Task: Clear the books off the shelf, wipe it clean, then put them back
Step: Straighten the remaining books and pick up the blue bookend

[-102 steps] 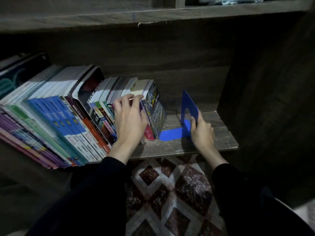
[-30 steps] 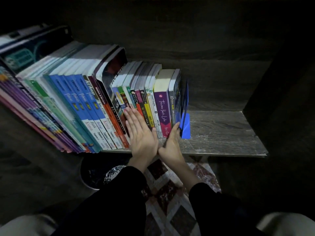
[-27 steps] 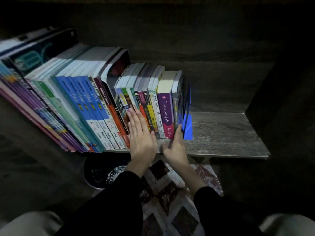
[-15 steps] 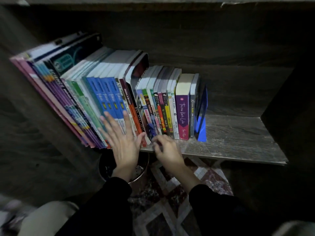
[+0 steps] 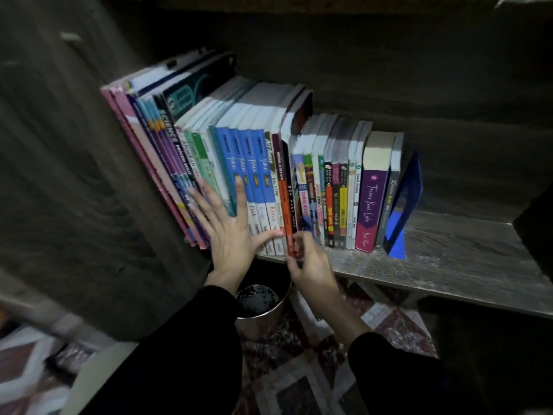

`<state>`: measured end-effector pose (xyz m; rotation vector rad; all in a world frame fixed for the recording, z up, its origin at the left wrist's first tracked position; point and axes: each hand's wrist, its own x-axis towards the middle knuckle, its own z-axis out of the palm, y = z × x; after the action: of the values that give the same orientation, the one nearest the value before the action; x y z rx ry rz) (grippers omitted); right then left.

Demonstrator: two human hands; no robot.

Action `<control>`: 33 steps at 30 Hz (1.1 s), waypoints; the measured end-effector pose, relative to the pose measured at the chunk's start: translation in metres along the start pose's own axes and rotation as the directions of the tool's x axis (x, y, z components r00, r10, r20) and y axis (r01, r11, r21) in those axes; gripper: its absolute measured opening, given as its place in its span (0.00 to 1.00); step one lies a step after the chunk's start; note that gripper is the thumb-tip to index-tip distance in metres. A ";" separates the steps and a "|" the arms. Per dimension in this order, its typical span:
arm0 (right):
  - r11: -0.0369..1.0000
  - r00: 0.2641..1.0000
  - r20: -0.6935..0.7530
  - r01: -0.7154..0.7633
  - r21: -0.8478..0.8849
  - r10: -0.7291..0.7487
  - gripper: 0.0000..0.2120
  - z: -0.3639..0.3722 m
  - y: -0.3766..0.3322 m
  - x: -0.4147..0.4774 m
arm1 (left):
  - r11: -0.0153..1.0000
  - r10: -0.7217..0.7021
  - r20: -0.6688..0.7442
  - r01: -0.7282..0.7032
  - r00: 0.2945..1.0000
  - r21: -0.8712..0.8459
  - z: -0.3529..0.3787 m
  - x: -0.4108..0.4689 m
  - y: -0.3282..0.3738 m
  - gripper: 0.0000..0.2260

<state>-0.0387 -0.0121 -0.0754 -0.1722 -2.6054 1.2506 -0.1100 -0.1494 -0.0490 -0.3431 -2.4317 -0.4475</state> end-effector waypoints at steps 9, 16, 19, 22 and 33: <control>0.537 0.791 0.094 0.492 -0.685 -0.604 0.34 0.040 -0.039 0.001 | 0.975 -0.139 -0.035 0.130 0.990 -0.180 -0.019 -0.009 -0.042 0.30; 0.504 0.850 0.150 0.431 -0.748 -0.505 0.36 0.050 -0.045 0.006 | 0.990 -0.098 -0.039 0.102 0.994 0.100 -0.020 -0.005 -0.064 0.27; 0.533 0.828 0.134 0.465 -0.707 -0.544 0.37 0.042 -0.051 0.002 | 0.993 -0.119 0.027 0.118 0.993 0.017 -0.029 -0.008 -0.058 0.28; 0.547 0.823 0.128 0.475 -0.689 -0.554 0.40 0.035 -0.053 -0.001 | 0.974 -0.124 0.120 0.144 0.985 -0.175 -0.041 -0.009 -0.049 0.27; 0.567 0.870 0.139 0.422 -0.707 -0.474 0.48 0.040 -0.059 -0.006 | 0.919 -0.063 0.187 0.130 0.980 -0.371 -0.071 -0.012 -0.054 0.33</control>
<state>-0.0437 -0.0808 -0.0546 0.3082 -2.6722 -0.0068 -0.0814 -0.2279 -0.0161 -0.4417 -2.5273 -0.9809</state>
